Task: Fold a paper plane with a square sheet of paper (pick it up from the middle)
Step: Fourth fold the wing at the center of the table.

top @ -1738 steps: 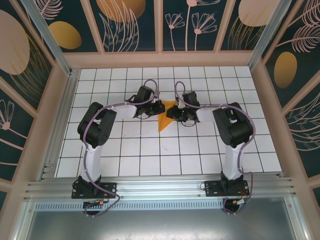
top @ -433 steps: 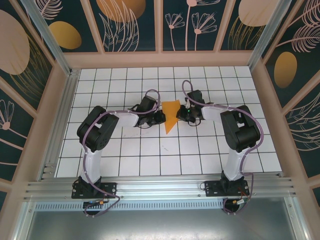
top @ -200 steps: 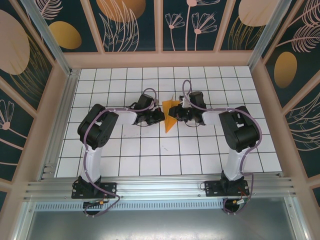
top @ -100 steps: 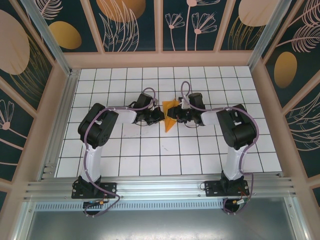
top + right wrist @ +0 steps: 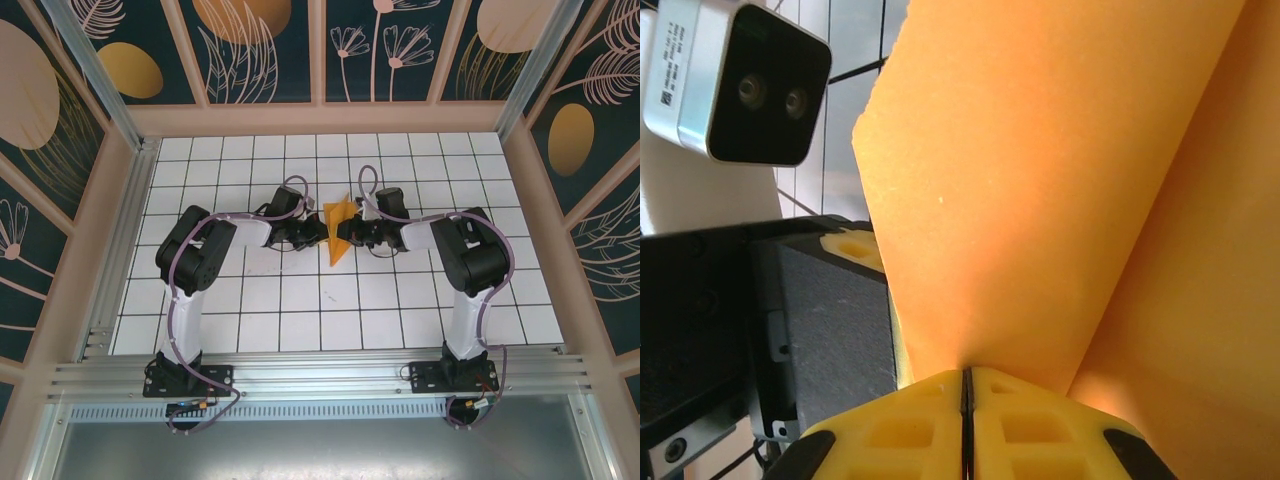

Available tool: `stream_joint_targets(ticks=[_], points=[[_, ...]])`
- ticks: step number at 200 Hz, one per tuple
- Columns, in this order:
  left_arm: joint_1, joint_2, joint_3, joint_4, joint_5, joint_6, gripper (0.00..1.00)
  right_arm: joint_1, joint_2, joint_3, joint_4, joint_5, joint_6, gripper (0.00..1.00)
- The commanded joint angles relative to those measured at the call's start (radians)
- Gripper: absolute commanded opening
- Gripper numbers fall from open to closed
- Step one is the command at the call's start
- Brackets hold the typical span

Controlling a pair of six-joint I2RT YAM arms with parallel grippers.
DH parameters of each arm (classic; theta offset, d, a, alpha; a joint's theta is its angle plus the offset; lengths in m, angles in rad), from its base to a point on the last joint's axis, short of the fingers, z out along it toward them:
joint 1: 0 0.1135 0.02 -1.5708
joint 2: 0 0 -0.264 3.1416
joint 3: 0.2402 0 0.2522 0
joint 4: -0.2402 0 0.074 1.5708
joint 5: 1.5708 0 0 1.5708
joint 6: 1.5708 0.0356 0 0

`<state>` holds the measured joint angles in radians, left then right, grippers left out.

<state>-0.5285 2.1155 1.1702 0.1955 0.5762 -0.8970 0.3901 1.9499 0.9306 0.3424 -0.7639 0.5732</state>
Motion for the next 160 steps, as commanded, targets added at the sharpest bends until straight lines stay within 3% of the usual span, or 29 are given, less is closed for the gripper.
stream_joint_targets(ticks=[1,68,123,160], points=[[0.001,0.087,-0.052,-0.04,-0.068,-0.01,0.0,0.007,0.029,0.022,-0.042,-0.013,-0.053,0.11],[0.004,0.078,-0.078,-0.007,-0.055,-0.026,0.0,0.008,0.054,0.047,-0.067,0.005,-0.058,0.1],[0.025,-0.034,-0.112,0.102,-0.024,-0.055,0.0,0.007,0.065,0.054,-0.097,0.027,-0.076,0.1],[0.035,-0.092,-0.145,0.198,-0.004,-0.076,0.06,0.007,0.066,0.056,-0.097,0.029,-0.083,0.1]])
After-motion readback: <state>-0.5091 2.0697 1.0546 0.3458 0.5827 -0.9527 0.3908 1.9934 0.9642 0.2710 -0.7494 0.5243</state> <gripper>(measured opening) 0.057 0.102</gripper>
